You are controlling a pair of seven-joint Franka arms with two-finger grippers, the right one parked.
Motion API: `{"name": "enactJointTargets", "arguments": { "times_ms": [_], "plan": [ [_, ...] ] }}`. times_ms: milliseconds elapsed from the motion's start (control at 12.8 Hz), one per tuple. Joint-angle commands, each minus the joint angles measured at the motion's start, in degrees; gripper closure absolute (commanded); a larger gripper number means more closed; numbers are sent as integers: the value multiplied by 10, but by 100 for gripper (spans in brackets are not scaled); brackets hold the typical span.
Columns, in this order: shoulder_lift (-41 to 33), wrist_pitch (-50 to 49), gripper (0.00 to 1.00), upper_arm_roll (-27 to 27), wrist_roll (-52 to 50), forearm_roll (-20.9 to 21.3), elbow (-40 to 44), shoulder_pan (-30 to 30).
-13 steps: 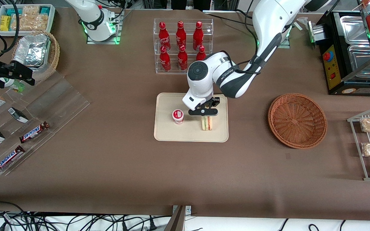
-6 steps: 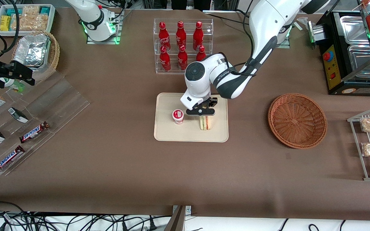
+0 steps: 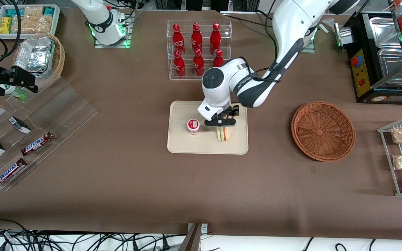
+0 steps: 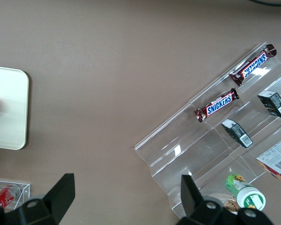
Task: Place sandwich from basket to tray
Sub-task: 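Lower the sandwich onto the tray beside the small bottle, then open the left gripper to release the sandwich on the tray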
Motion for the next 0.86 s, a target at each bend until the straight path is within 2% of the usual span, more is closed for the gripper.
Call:
{"name": "enactJointTargets", "arguments": {
  "times_ms": [0,314,784],
  "plan": [
    [-61,-56,0,-2,-3,8,-2,18],
    [-93,-72,0,-5,2,-6,18,66],
    [-103,-198,0,-5,210,-77,114,150]
  ]
}}
